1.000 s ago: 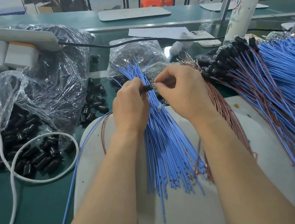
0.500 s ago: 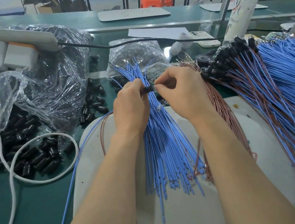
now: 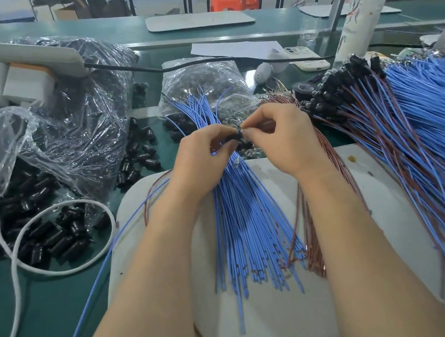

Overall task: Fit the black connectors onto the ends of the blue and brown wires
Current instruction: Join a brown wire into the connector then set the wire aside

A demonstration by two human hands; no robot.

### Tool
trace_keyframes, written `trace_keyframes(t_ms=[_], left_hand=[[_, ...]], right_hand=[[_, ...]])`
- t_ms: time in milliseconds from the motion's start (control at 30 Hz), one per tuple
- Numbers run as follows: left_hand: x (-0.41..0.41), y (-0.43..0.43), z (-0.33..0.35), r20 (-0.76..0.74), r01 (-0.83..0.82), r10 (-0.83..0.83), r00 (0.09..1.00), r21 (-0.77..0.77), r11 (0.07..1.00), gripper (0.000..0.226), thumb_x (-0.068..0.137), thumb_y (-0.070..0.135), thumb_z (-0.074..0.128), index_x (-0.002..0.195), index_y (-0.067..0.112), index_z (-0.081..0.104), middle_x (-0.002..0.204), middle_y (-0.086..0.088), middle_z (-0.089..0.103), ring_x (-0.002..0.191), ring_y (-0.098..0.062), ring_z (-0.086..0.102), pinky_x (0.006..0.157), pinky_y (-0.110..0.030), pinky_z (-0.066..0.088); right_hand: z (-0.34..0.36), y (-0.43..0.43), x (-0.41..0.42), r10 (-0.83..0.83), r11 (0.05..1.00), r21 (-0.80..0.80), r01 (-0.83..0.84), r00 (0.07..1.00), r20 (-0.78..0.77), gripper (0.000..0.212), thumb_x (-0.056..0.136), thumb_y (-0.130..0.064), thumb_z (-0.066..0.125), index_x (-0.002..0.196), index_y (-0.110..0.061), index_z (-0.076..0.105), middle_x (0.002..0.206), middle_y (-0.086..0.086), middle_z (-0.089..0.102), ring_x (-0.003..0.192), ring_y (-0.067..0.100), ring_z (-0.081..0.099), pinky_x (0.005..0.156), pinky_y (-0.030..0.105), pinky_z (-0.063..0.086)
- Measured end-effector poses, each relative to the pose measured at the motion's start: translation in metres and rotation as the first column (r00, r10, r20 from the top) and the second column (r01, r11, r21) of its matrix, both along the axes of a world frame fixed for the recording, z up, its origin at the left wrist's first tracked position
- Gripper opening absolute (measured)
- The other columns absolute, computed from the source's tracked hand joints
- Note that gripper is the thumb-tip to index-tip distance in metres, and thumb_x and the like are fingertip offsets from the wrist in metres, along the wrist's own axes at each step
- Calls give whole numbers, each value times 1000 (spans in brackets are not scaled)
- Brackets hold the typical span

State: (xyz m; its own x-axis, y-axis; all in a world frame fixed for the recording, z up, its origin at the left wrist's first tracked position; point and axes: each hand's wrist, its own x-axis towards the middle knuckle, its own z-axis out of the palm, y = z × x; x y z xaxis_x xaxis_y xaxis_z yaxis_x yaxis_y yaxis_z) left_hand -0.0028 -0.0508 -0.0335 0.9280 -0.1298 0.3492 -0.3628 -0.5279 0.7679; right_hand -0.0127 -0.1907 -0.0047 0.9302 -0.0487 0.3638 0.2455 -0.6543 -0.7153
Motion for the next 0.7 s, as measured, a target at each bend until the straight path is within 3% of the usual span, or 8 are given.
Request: trace_keyframes(t_ms=[133, 300, 400, 500, 567, 700], left_hand=[[-3, 1, 3, -7, 24, -24, 1000, 6, 1000, 16, 86, 8, 64, 99, 13, 72, 89, -3, 72, 84, -17, 63, 81, -28, 48], [-5, 0, 4, 7, 14, -14, 1000, 21, 1000, 15, 86, 7, 64, 97, 12, 73, 85, -2, 71, 74, -11, 59, 72, -17, 45], [-4, 1, 5, -4, 7, -7, 1000, -17, 1000, 13, 87, 11, 65, 97, 14, 72, 85, 0, 71, 70, -7, 53, 69, -14, 41], [-2, 2, 5, -19, -2, 1, 1000, -28, 1000, 11, 87, 18, 66, 98, 17, 70, 88, 1, 71, 75, -10, 55, 70, -15, 40], [-2, 3, 4, -38, -10, 8, 999, -37, 999, 11, 87, 22, 67, 98, 19, 69, 88, 3, 70, 81, -11, 58, 73, -13, 41], [-1, 4, 2, -86, -17, 12, 996, -55, 998, 12, 87, 28, 67, 98, 22, 66, 82, 8, 68, 78, -7, 58, 68, -6, 37]], right_hand=[[-2, -6, 2, 64, 997, 51, -61, 996, -56, 10, 82, -7, 69, 83, -17, 71, 74, -7, 67, 75, 11, 66, 78, 24, 53], [-6, -6, 3, 105, 983, 157, -92, 992, -74, 13, 81, -4, 71, 80, -17, 70, 73, -4, 68, 73, 10, 66, 78, 27, 56], [-8, -3, 4, 115, 927, 368, -77, 990, -82, 15, 83, -1, 68, 80, -16, 69, 72, -2, 69, 65, 4, 66, 67, 19, 54], [-10, 0, 5, 155, 785, 618, -35, 978, -141, 10, 88, -3, 63, 84, -10, 68, 74, 4, 69, 61, 6, 65, 66, 17, 54], [-11, 0, 7, 173, 766, 643, -22, 969, -174, 8, 89, -5, 63, 84, -9, 68, 74, 6, 69, 63, 9, 65, 67, 18, 55], [-14, 1, 7, 186, 834, 550, -51, 963, -193, 9, 90, -9, 63, 82, -10, 68, 71, 3, 68, 59, 3, 63, 60, 16, 52]])
